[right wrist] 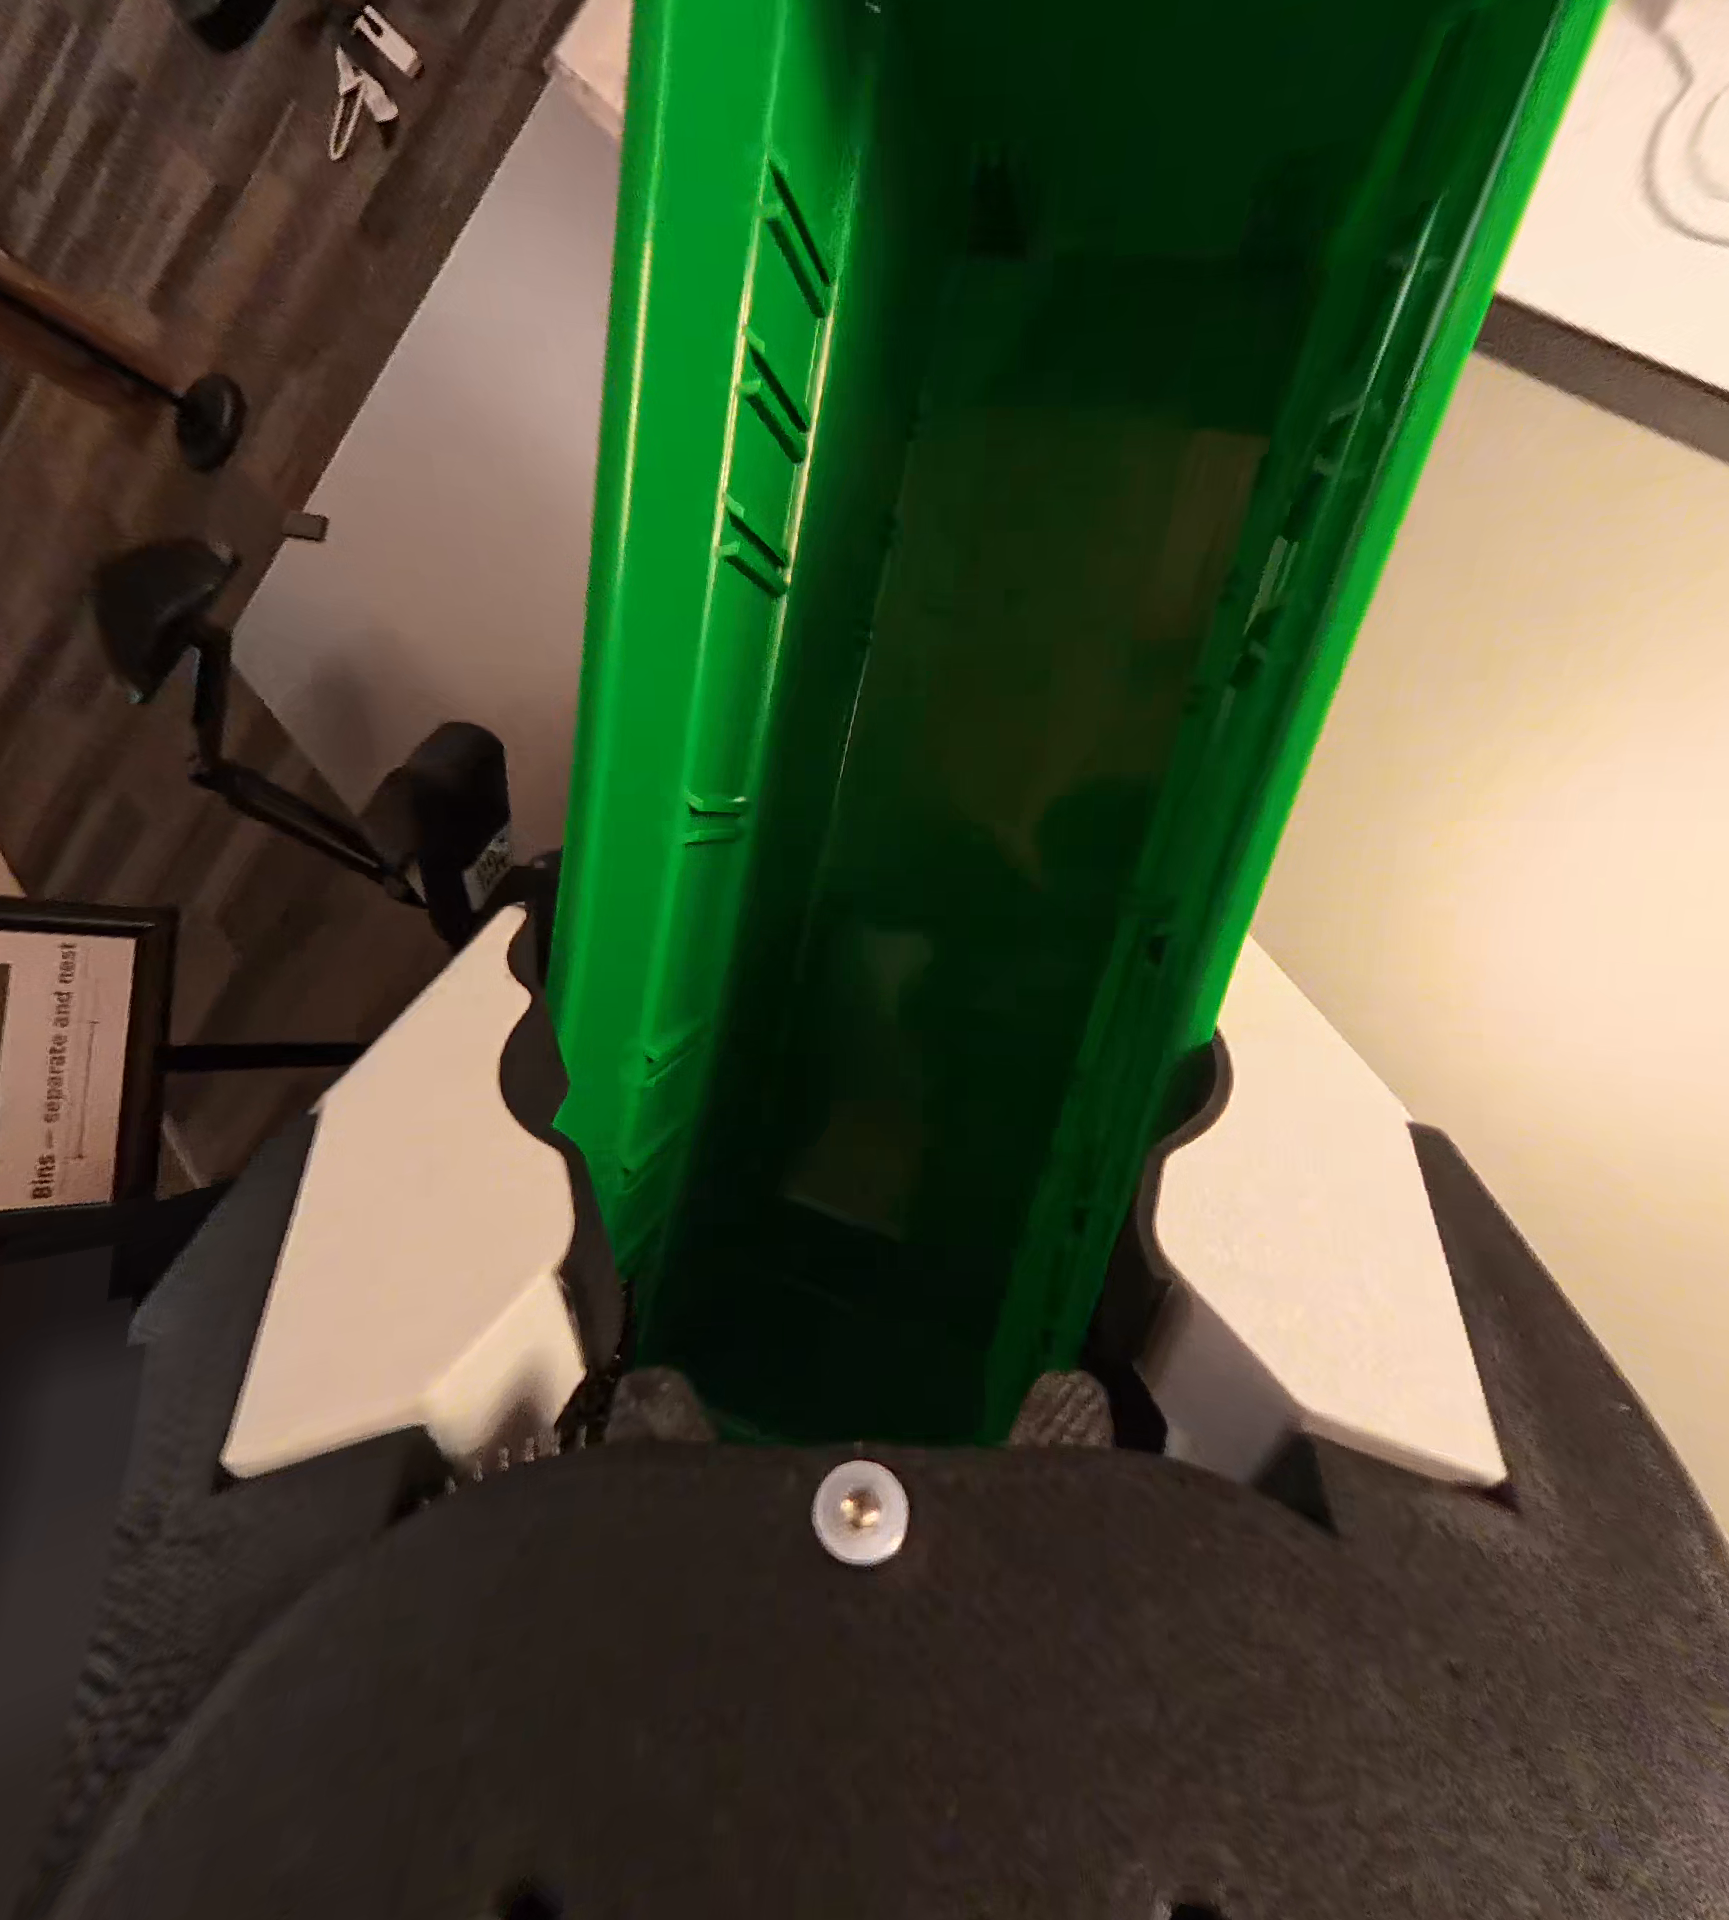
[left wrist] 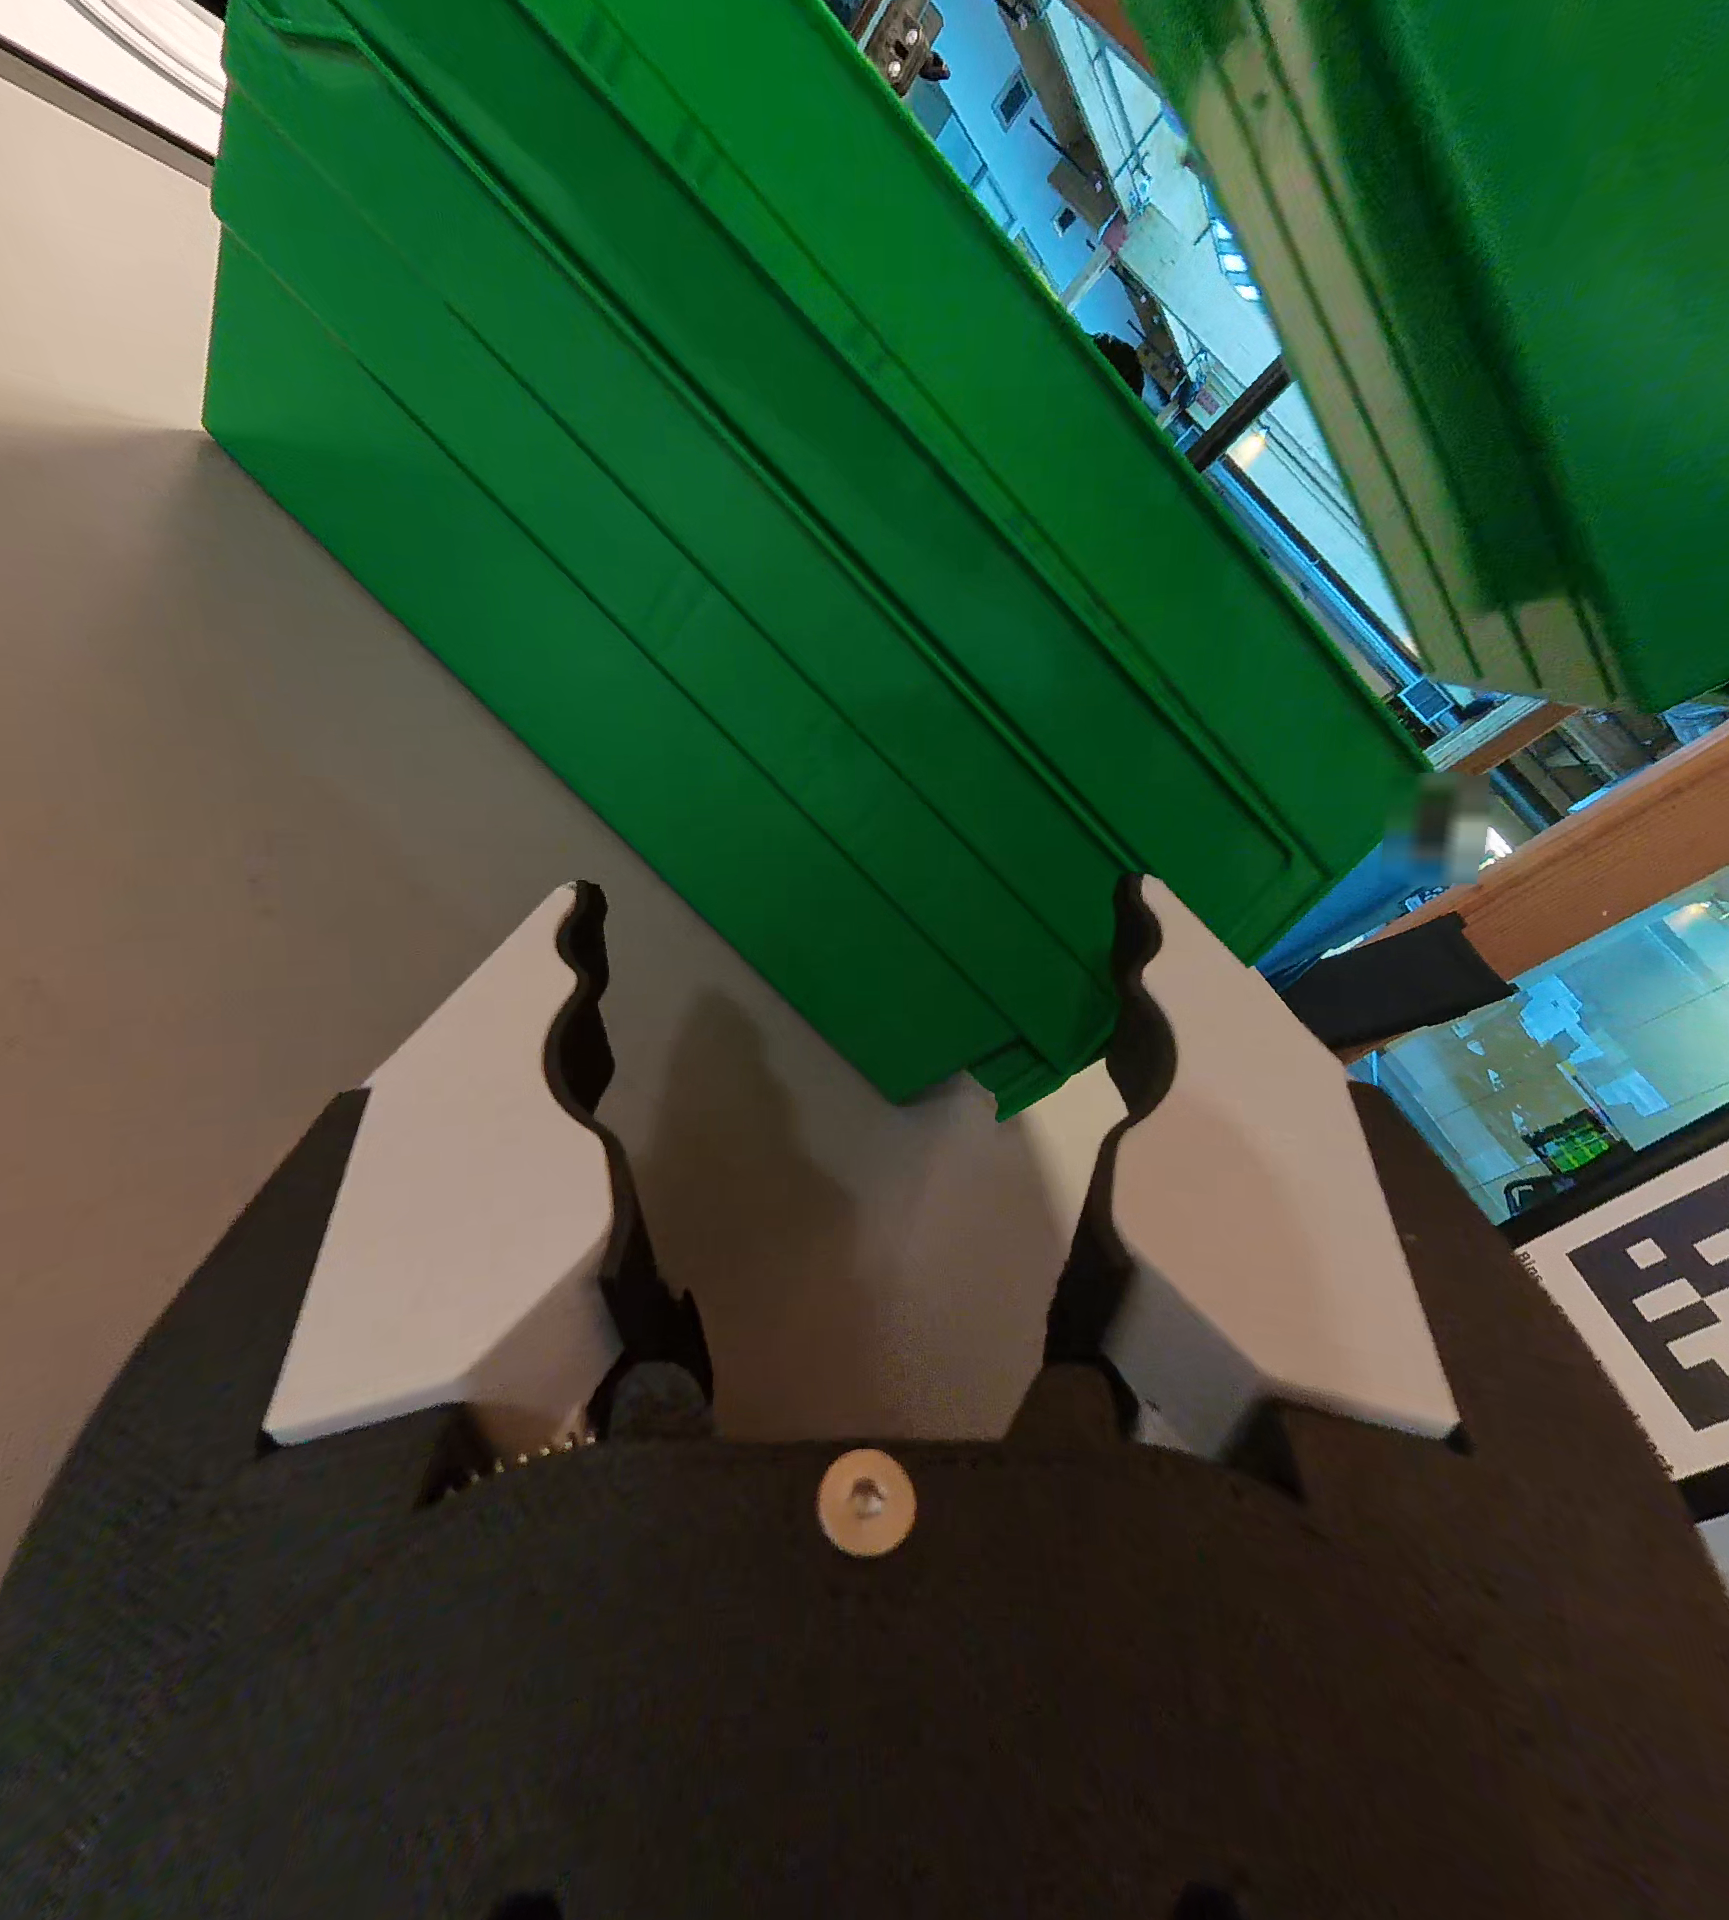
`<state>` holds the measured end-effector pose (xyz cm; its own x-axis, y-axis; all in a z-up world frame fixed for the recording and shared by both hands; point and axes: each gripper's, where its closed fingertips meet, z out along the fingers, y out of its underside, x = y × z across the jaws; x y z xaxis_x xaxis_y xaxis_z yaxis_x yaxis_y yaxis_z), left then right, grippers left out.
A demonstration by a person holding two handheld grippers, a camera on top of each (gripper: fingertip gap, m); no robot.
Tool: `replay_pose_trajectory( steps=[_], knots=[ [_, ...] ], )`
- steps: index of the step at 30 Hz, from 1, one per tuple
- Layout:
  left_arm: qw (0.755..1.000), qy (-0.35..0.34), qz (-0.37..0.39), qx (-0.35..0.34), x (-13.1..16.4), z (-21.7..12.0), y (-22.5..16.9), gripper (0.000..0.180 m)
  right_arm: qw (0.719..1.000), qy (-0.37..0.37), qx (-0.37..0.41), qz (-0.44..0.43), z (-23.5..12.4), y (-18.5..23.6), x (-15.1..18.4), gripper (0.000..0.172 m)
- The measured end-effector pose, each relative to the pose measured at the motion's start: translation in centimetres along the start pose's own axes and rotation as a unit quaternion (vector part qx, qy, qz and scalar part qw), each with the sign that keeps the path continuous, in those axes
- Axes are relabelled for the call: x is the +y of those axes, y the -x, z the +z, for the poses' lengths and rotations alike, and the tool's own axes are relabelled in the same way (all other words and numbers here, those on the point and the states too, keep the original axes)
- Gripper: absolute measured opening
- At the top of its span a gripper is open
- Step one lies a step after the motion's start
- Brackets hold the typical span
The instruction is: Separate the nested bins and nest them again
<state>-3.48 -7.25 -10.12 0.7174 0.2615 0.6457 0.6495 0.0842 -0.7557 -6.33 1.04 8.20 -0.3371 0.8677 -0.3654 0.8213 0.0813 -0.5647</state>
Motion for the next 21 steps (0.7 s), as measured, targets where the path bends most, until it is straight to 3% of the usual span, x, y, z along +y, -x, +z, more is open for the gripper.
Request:
replay_pose_trajectory(
  steps=[1, 9, 21],
  knots=[
    [1.000, -0.002, 0.000, 0.001, 0.0, 0.0, 0.0, 0.097, 1.000, 0.007, -0.001, 0.004, 1.1, 0.2, -0.1, 0.119],
    [1.000, -0.010, 0.000, 0.007, -0.3, -0.2, -0.2, 0.097, 0.997, 0.034, 0.060, 0.027, 6.0, -2.6, -0.3, 0.120],
    [1.000, -0.007, -0.001, 0.007, -0.2, -0.2, -0.2, 0.097, 0.994, 0.042, 0.095, 0.014, 7.3, -3.3, 0.8, 0.121]
  ],
)
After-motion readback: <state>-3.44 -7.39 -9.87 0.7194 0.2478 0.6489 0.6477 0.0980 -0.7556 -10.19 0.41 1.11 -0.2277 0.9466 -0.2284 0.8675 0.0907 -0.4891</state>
